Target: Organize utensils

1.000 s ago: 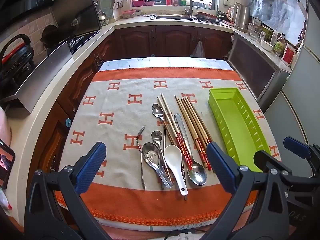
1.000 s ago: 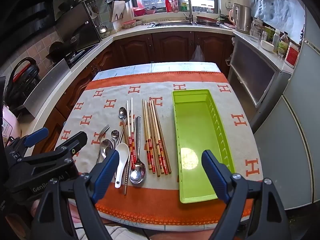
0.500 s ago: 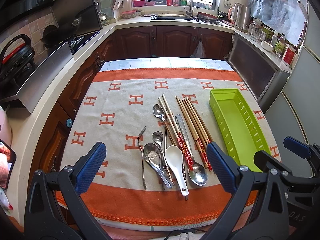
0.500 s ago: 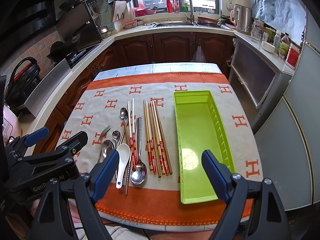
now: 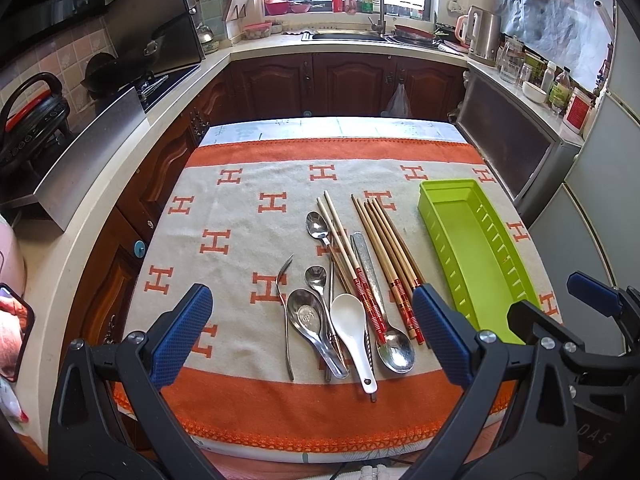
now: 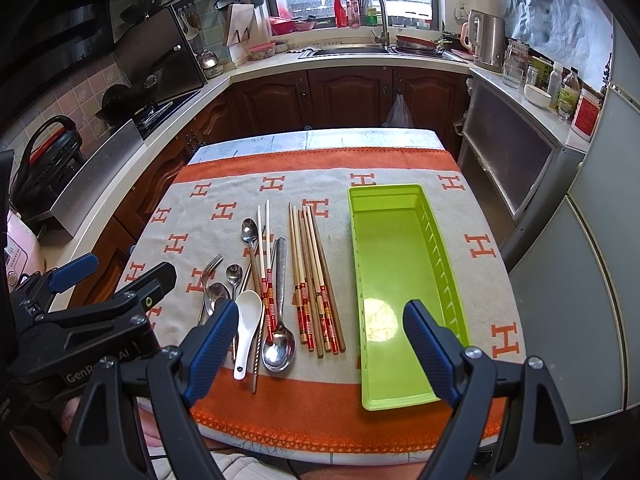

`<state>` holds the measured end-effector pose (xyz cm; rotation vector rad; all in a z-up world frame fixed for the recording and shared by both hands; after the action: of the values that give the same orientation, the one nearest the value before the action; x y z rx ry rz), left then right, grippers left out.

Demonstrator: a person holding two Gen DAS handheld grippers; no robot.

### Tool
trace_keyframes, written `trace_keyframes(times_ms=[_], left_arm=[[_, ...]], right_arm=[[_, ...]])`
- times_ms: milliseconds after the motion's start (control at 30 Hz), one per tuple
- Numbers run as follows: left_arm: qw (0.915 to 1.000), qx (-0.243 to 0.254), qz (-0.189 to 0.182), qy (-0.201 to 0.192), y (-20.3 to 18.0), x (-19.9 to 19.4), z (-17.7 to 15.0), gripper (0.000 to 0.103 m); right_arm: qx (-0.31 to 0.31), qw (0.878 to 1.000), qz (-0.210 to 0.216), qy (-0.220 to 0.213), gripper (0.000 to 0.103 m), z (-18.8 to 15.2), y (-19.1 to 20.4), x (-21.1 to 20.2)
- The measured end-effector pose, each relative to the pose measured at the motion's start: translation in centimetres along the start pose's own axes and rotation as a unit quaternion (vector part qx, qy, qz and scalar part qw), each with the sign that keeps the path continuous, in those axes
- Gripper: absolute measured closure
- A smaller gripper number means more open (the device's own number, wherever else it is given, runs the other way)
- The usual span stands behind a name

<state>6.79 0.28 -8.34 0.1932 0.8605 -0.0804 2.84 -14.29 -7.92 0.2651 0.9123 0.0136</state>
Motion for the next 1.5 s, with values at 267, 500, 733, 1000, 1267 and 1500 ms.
trace_keyframes(times_ms=[267, 500, 733, 1000, 1267, 1500], left_arm=[[1.0000, 0.000, -0.002, 0.002, 0.0, 0.0, 0.0, 0.004], [0.9999, -0.008, -0.010, 0.004, 0.0, 0.2, 0.2, 0.004], [0.9999, -0.014, 0.000, -0.004, 1.7, 0.2, 1.4, 0.004], [0.9988, -0.024, -0.019, -0.038, 4.9, -0.9, 4.3, 0.004], [0.9981, -0.043, -0.044, -0.009, 9.4, 0.6, 5.7, 0.004], [0.9948, -0.056, -0.045, 0.072, 11.3, 6.8, 1.8, 0.004]], right_arm=[[-0.001, 1.000, 0.004, 0.000, 0.018, 0.4, -0.3, -0.1], [-0.009, 1.000, 0.008, 0.006, 0.019, 0.3, 0.2, 0.2], [-0.009, 1.000, 0.019, 0.002, 0.019, 0.7, 0.5, 0.1], [-0.013, 0.999, 0.037, -0.017, 0.025, 3.2, 1.1, -0.1], [-0.031, 0.996, 0.082, 0.027, 0.042, 5.2, 3.8, 2.9], [-0.034, 0.989, 0.097, 0.104, 0.058, 4.0, 6.2, 8.0]])
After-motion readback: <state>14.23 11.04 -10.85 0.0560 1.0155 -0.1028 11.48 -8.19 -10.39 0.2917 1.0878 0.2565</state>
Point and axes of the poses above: each gripper's, at about its wrist camera, not at the fingertips, and x roughly the way its jaws point, y to its left, z to its top, the point moved 10 cm from there along x, roughly the way its jaws point, and after that the axes turned 10 degrees about x, right-handed, at the moved point
